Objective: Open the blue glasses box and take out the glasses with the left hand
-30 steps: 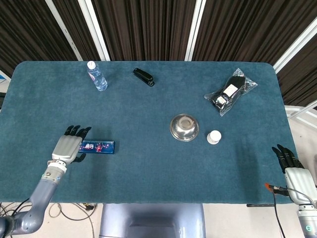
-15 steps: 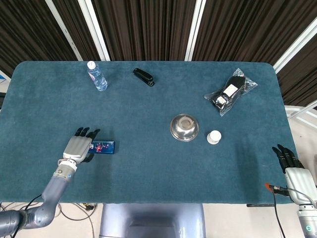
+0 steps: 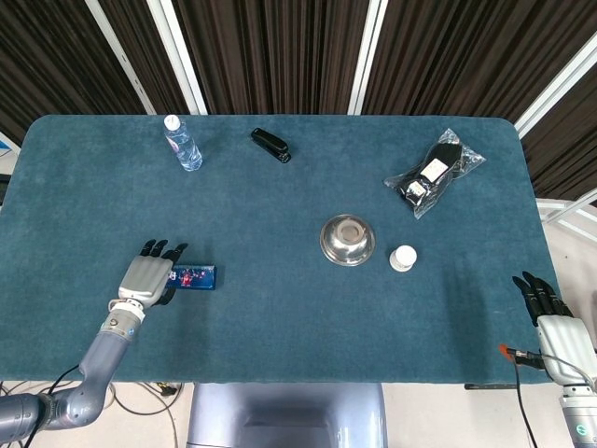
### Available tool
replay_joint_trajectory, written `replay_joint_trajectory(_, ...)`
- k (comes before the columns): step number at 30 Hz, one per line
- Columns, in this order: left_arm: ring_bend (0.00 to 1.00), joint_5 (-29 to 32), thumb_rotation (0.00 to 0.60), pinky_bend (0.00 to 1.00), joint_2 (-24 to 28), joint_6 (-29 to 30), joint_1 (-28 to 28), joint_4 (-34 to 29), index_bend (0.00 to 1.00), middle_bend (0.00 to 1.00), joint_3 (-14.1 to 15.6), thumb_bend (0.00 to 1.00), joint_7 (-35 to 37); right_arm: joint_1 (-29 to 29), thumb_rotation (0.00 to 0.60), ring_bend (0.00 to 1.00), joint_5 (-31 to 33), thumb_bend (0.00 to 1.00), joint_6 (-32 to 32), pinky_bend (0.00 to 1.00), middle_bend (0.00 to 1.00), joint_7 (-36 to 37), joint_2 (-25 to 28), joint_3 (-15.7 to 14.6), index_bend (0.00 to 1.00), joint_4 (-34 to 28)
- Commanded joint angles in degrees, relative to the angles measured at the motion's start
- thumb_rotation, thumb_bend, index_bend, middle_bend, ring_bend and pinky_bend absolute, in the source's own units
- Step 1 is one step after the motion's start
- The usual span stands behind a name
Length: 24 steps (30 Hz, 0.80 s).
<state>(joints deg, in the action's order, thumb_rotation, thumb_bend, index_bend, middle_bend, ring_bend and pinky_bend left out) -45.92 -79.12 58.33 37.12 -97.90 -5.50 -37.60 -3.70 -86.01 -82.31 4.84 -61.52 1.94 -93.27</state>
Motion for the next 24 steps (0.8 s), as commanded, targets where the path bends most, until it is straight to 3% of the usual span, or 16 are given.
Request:
replay_joint_trajectory(1,0.0,0.09,0.6,0.04,0.07,0.01,0.07,0.37,0.0,0.25,0.21,0.39,0.32,0.0,0.6,0.0,0.01,0.11,0.01,0.21,0.0,-0.01,-0.01,0.0,0.0,-0.03)
replay_joint_trajectory(24,0.0,-0.09,0.6,0.04,1.31,0.11,0.34,0.66,0.0,0.26,2.21,0.39,2.21,0.0,0.6,0.0,0.15,0.11,0.03,0.21,0.0,-0.17,-0.01,0.07,0.0,-0.1)
